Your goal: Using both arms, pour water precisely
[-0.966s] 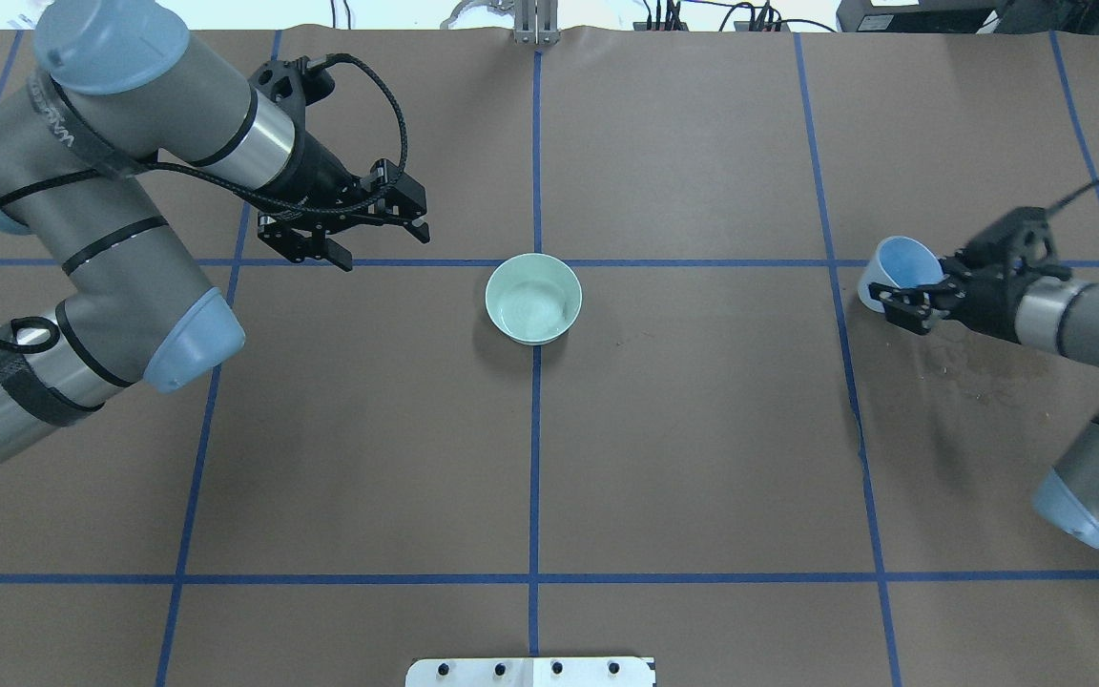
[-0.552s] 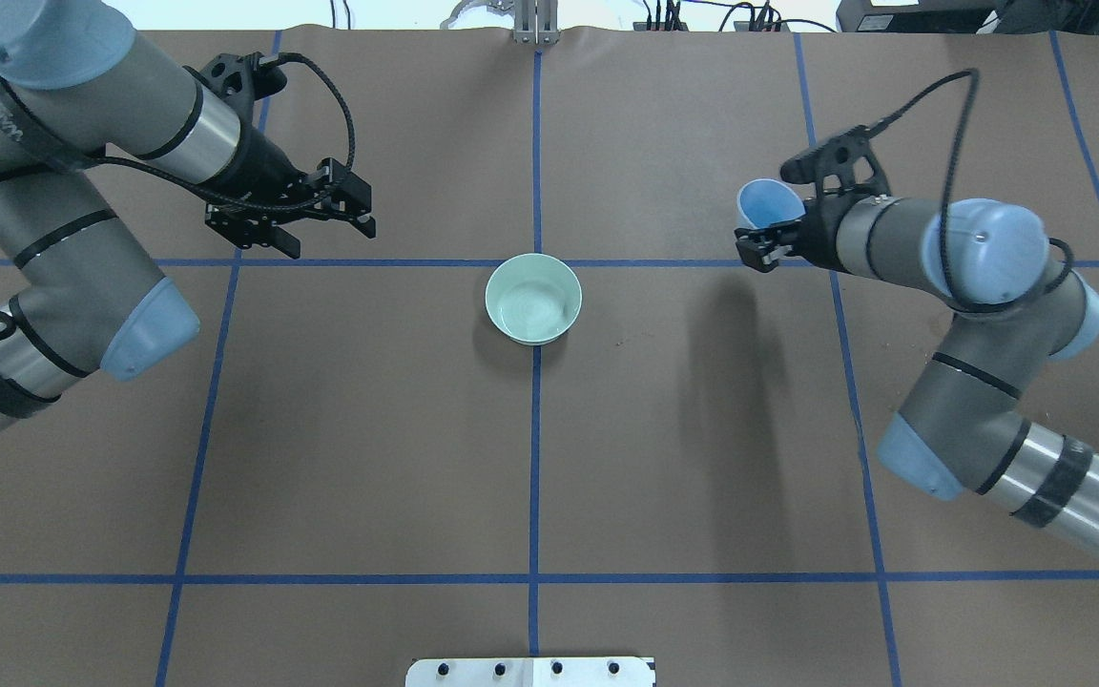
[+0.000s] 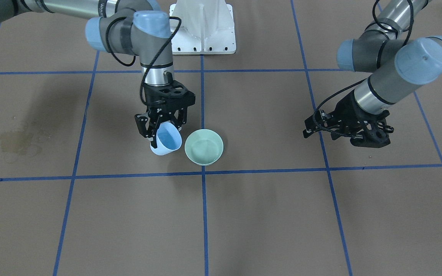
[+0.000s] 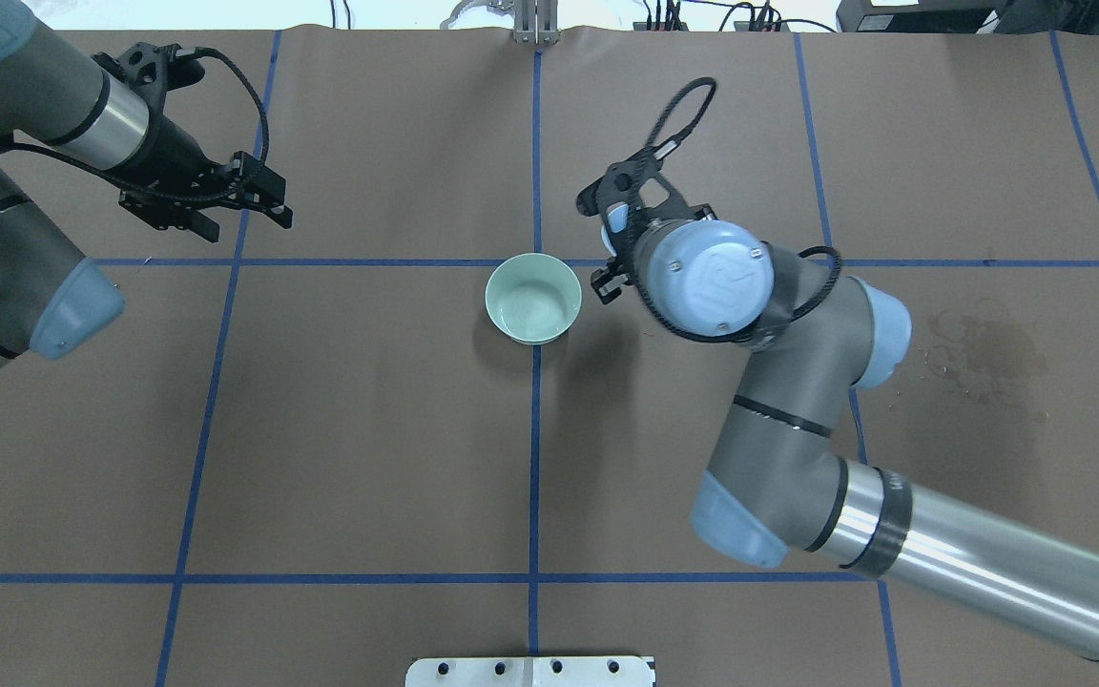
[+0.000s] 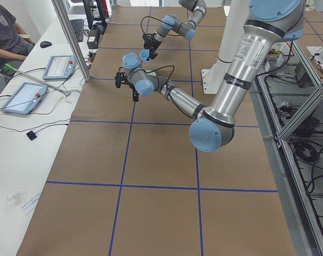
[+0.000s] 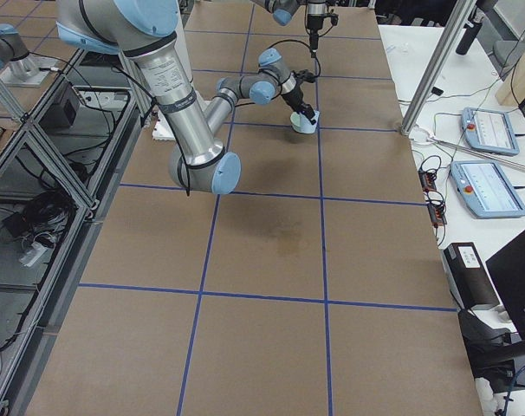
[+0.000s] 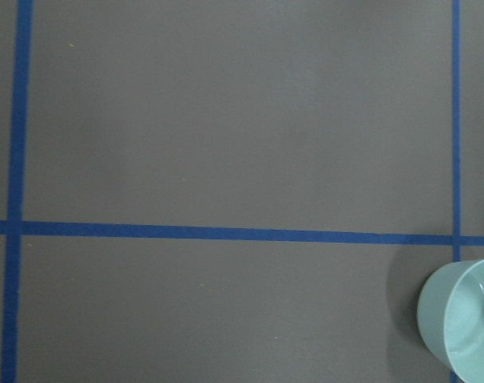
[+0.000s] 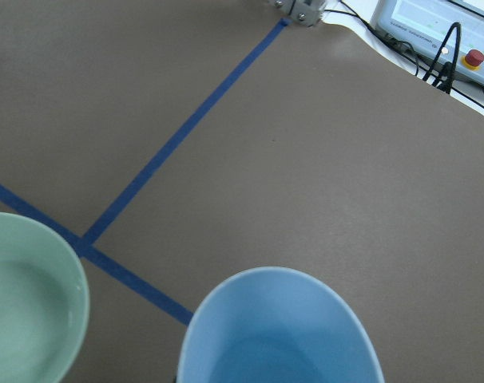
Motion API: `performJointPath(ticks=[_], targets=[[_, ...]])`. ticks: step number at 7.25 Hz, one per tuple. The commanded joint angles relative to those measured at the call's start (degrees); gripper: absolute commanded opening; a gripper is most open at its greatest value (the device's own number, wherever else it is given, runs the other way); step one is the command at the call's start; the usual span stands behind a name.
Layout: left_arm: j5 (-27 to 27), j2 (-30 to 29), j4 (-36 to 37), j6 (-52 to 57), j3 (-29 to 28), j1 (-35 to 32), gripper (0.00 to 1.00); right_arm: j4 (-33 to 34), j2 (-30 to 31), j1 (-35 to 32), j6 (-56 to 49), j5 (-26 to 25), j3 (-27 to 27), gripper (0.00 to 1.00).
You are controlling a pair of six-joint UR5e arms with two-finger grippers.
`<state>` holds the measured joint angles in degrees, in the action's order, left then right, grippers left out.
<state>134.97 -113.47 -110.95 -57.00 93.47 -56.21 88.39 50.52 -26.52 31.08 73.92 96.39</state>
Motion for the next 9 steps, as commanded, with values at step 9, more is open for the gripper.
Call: performJointPath(ticks=[9], targets=[[1.1,2.7,-1.4,0.4,-1.6,-0.5,1.00,20.4,-15.0,5.9,-20.7,-15.3,-16.4,0.22]])
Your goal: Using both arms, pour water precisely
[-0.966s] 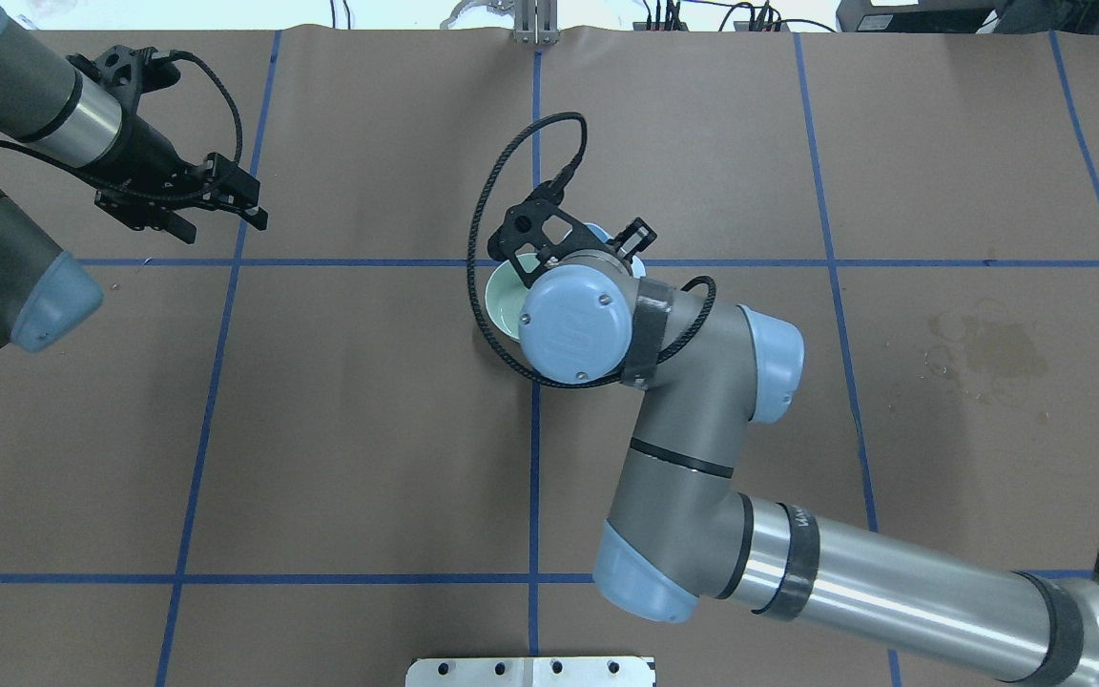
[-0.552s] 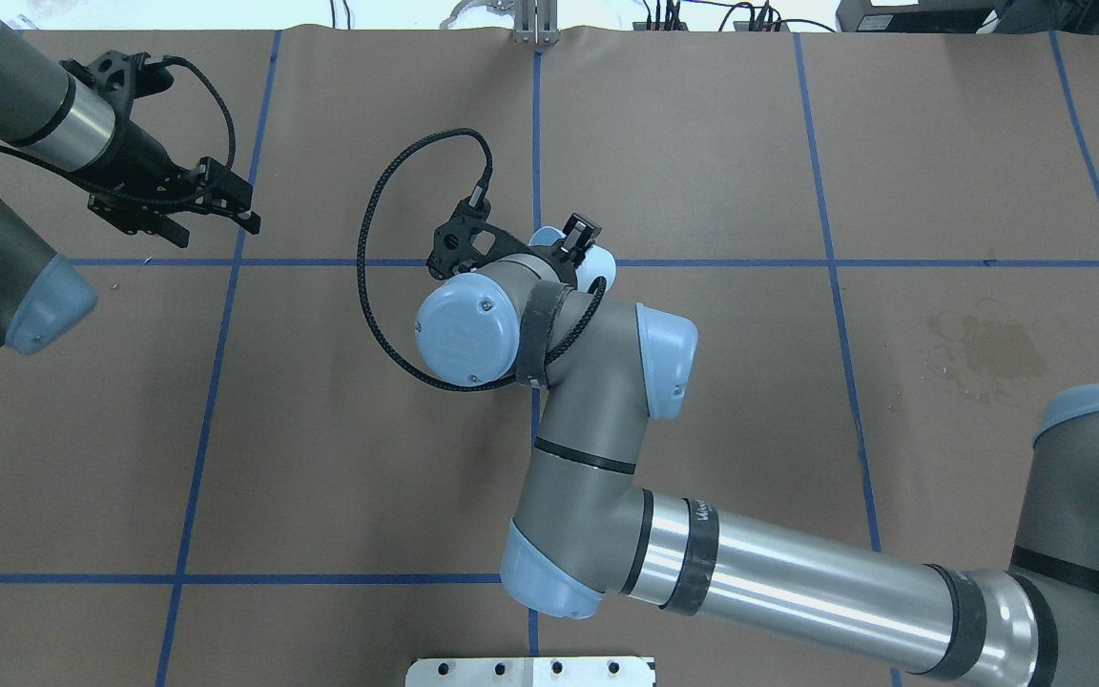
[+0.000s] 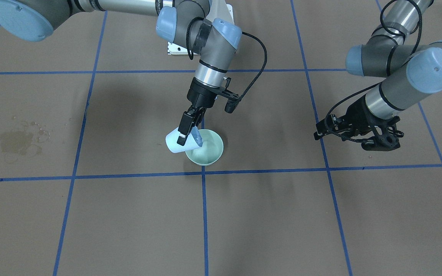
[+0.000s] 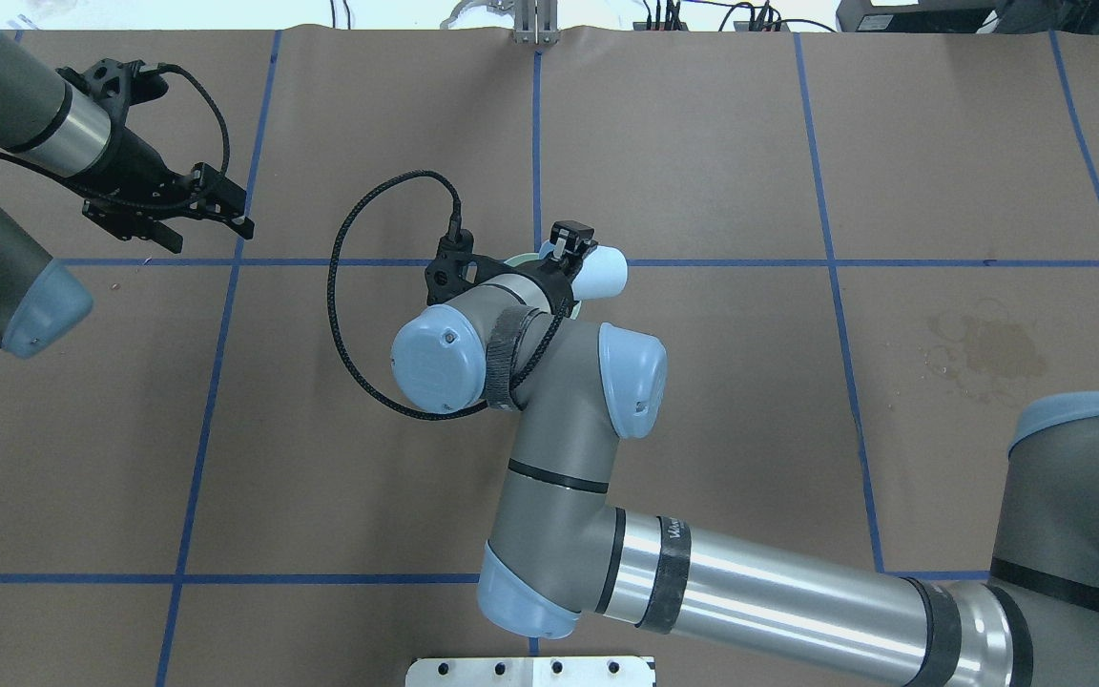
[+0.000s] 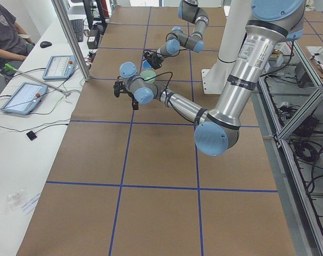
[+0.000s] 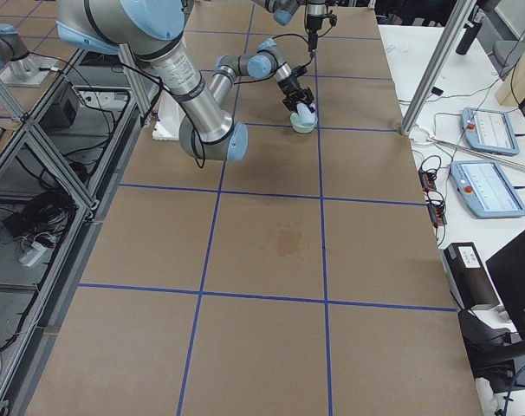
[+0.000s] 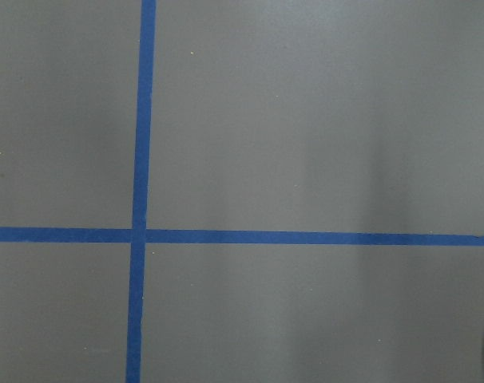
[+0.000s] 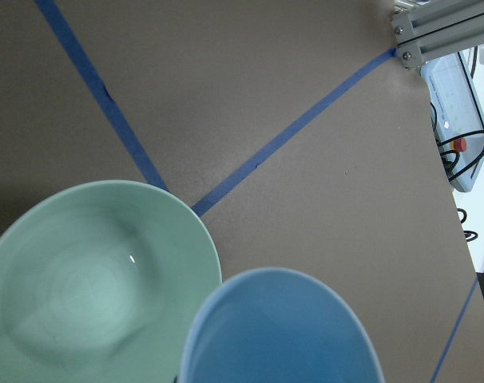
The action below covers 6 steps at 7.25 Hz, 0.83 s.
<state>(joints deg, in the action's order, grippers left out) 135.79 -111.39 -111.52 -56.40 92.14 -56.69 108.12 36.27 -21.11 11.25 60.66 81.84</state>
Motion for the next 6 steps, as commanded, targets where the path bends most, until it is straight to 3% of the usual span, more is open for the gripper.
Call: performJointPath(ticks=[1,2,6], targets=[[2.1,2.3,-3.3,-1.0,-0.3,0.0,1.00,4.4,-3.4,0.7,-1.1,-2.7,-3.3,0.22],[2.6,3.1,-5.7,-2.4,-0.2,-0.5,1.00,9.0,-4.8,0.8,-1.1,-3.6,-3.4,0.22],[4.6,3.2,-6.0,-4.0,-0.3,-1.2,1.00,16.2,-6.0,2.8,-1.1,-9.5,-4.7,0.21]])
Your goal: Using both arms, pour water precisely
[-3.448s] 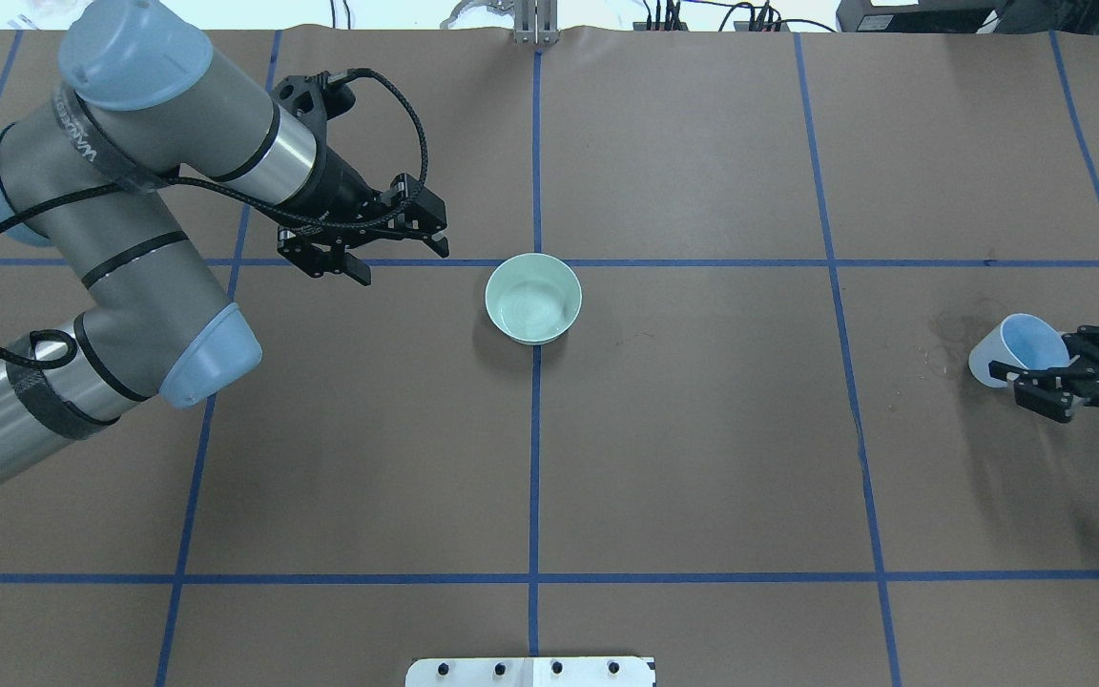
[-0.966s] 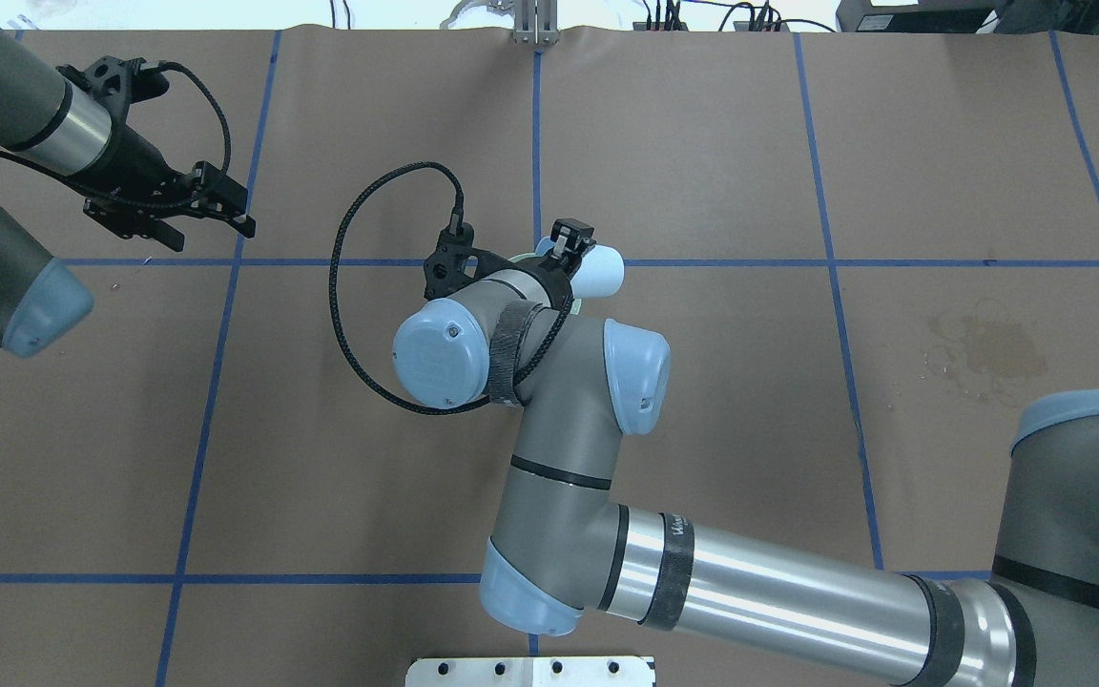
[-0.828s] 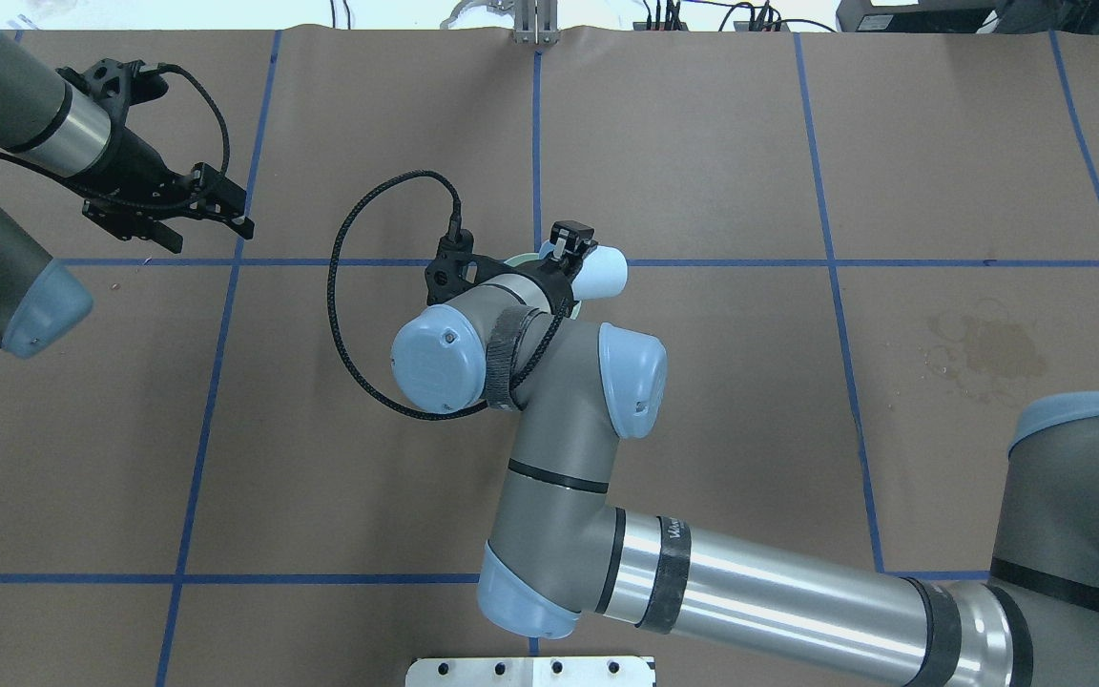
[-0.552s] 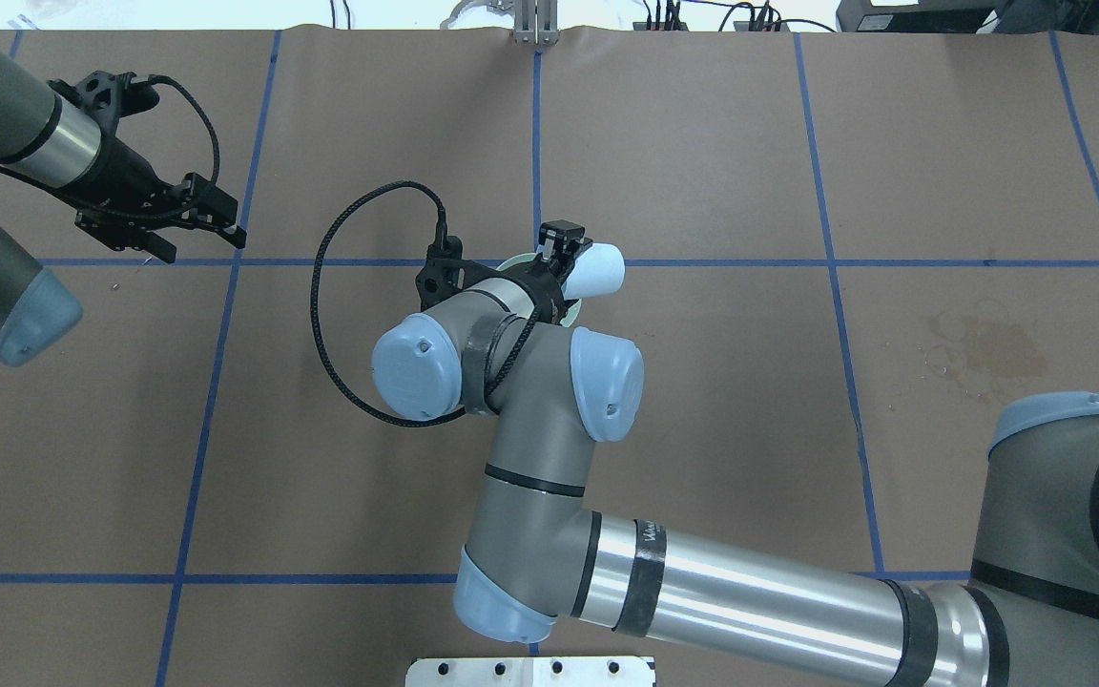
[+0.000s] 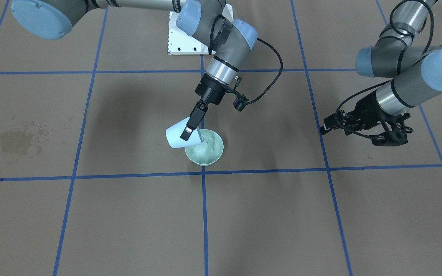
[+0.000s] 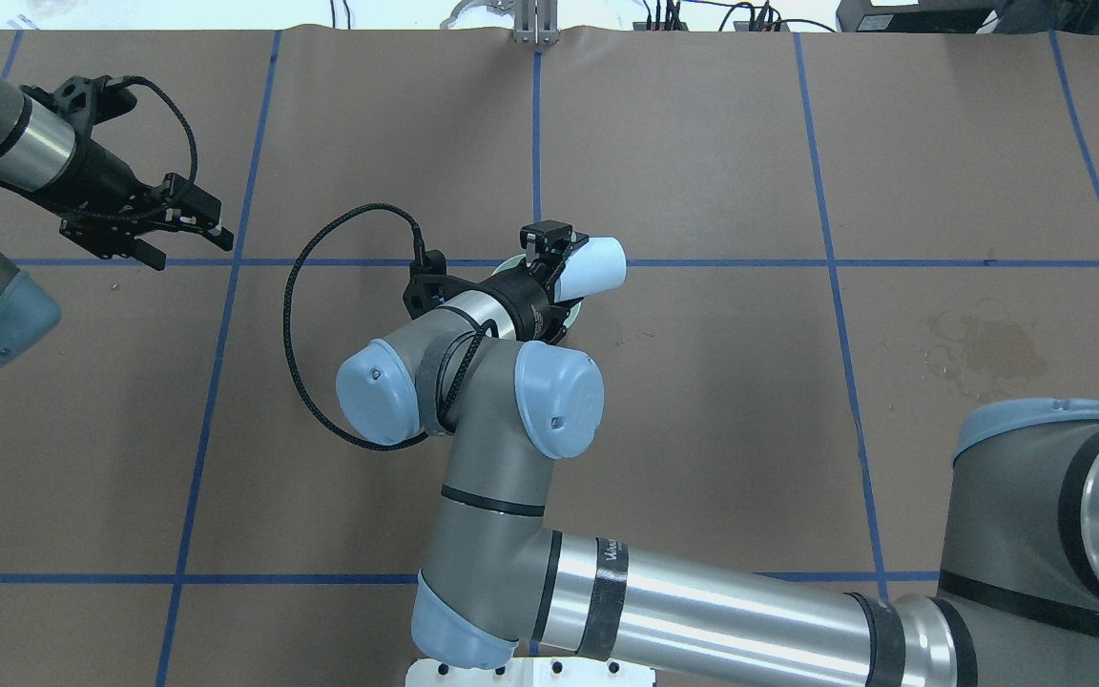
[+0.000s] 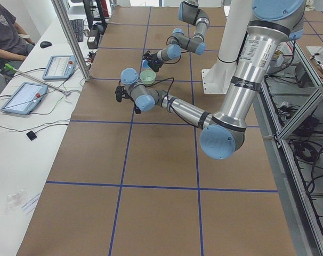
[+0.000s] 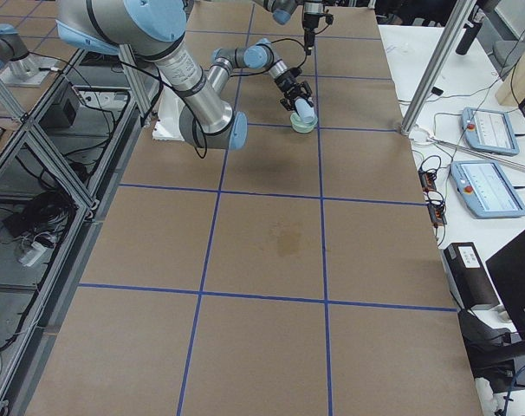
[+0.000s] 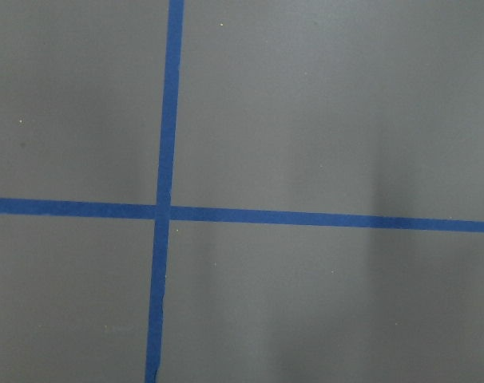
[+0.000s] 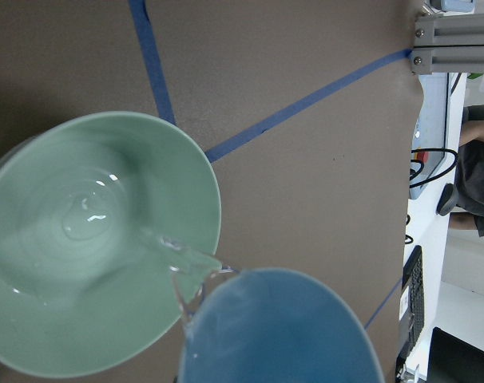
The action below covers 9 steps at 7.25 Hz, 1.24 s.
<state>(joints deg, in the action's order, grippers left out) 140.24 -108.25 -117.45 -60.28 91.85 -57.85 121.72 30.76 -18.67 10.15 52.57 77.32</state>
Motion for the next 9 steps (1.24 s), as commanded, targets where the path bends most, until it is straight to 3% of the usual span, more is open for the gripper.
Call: performJointPath(ticks=[1,6,9], targets=[[0.2,0.4,-0.1,-0.1,-0.1,-0.1,1.00,3.7,-0.4,0.4,0.0,-1.9,-0.1,0.21],[0.2,0.6,-0.1,0.1,0.1,-0.1,1.00,4.9,-0.3,0.3,1.1,-3.1,-0.1,0.21],[0.1,0.1,-0.1,0.1,0.5,-0.2,1.00,-5.7,1.3,0.1,8.3,-1.4,0.7,0.25]])
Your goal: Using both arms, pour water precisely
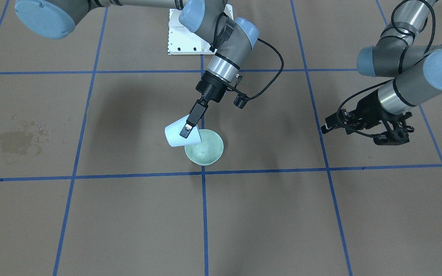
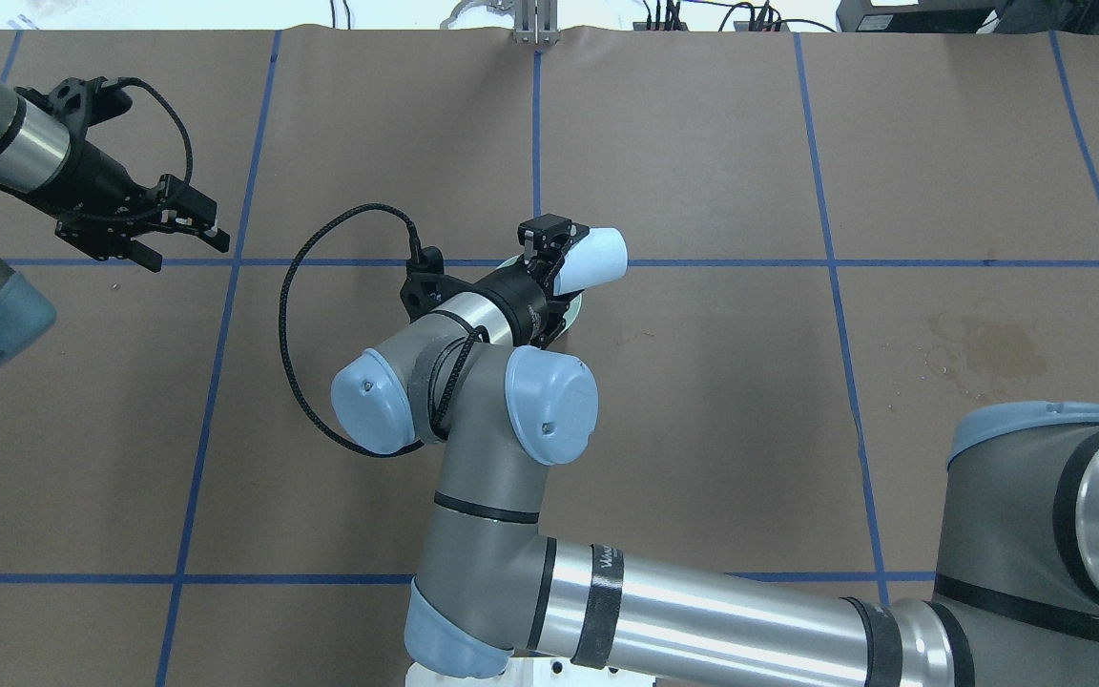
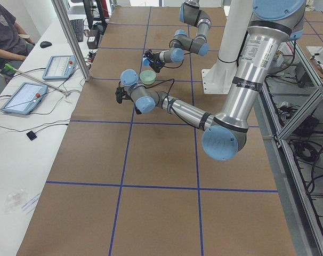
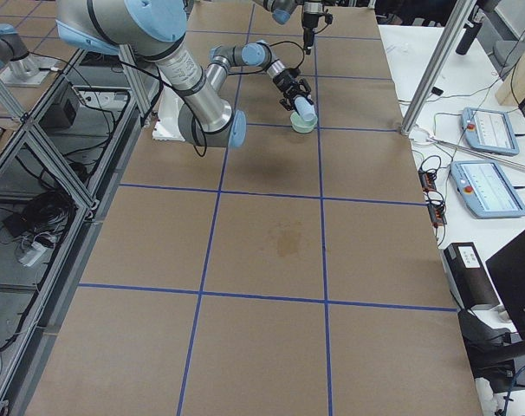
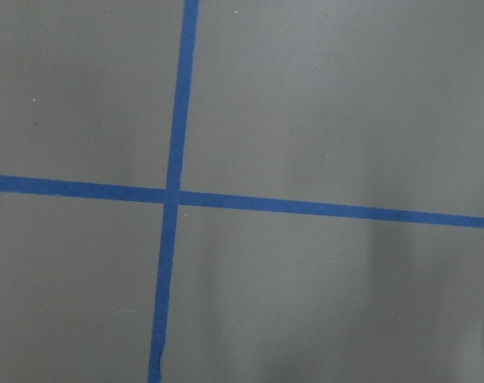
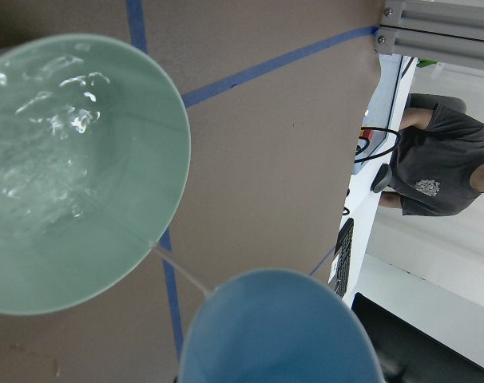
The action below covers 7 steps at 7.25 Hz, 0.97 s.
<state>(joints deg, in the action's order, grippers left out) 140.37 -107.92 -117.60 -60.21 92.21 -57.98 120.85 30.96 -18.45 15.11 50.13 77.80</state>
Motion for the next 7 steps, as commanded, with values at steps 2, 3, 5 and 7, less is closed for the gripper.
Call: performJointPath(ticks=[2,3,5,7], targets=[[0.1,-0.6,0.0,0.0,0.2,0.1,1.00,-15.4,9.8,-2.5,7.7,7.4,8.8,0.25],[0.1,-0.8,0.2,-0.1,0.8,0.3,1.00,-15.8,15.9,-5.3,9.5,11.7,17.5,0.26],[0.0,-1.4,0.7,-0.3,2.4,0.4,1.00,-18.8,27.3,-11.3,19.0,21.7,31.4,0.26],[-0.2,-1.3,0.8,-0.4,3.8,0.3,1.00,-28.9,37.1,-15.4,27.5,25.8,34.9,0.25]])
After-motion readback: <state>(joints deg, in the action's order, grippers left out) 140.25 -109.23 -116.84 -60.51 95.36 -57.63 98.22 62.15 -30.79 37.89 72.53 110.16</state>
